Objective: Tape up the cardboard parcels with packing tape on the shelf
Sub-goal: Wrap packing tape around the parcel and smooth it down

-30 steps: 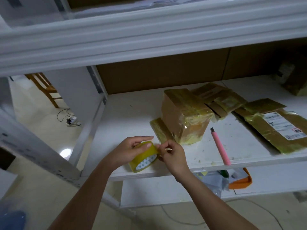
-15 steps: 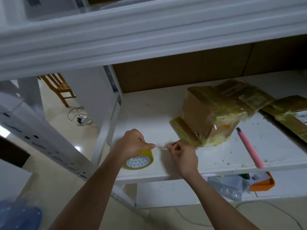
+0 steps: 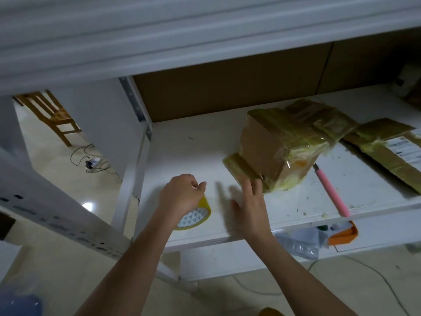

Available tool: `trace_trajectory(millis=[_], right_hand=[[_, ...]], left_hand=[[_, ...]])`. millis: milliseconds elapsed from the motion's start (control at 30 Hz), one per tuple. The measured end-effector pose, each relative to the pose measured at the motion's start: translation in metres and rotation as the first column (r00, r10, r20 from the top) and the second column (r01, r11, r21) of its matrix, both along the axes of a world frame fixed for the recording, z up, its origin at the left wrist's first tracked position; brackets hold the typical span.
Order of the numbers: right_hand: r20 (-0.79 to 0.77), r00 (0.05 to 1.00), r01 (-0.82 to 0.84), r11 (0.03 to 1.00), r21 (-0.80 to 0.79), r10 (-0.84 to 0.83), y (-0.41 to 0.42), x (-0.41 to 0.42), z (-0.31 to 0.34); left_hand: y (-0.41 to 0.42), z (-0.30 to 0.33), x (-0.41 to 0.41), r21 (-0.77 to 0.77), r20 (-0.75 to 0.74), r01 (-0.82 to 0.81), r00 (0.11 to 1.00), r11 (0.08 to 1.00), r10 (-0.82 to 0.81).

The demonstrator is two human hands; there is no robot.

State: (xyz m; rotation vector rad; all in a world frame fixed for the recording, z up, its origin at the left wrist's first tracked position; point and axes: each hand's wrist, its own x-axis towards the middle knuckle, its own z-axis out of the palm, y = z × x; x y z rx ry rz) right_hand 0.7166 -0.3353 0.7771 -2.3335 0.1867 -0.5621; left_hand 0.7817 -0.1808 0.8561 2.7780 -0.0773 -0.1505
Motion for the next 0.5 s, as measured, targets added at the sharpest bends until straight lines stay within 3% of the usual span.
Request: trace_trajectory(millis=[67, 100, 167, 233, 333, 433, 500], right_hand=[[0.210, 0.978, 0.030, 0.998, -0.050, -0.019, -0.015, -0.013, 0.014], [0.315, 0.947, 0.072, 0.997, -0.033, -0.058, -0.027, -0.019, 0.024], [0.475, 0.867, 0.154, 0.987, 0.039, -0.153, -0.057, -0.021, 0.044], [0.527, 0.809, 0.233, 0.965, 0.122, -0.261, -0.089, -0.014, 0.063], [0.436, 0.850, 0.232, 0.953, 0.194, -0.296, -0.133, 0.005, 0.078], [0.231, 0.967, 0.050, 0.970, 0.236, -0.106, -0.168, 0.023, 0.074], [0.150, 0.989, -0.058, 0.934, 0.351, 0.005, -0.182, 0.028, 0.068]], left_hand=[[-0.003, 0.003, 0.002, 0.177, 0.113, 0.072, 0.989, 0.981, -0.093], [-0.007, 0.005, 0.003, 0.171, 0.188, 0.110, 0.972, 0.979, -0.142], [-0.023, 0.013, 0.006, -0.092, 0.232, 0.186, 0.959, 0.978, -0.161], [-0.046, 0.020, 0.007, -0.483, 0.121, 0.190, 0.981, 0.855, -0.150], [-0.089, 0.026, 0.006, -0.778, -0.059, 0.079, 0.979, 0.624, -0.197], [-0.128, 0.018, 0.004, -0.887, -0.195, -0.086, 0.960, 0.453, -0.201], [-0.147, 0.009, 0.003, -0.908, -0.234, -0.147, 0.955, 0.393, -0.183]])
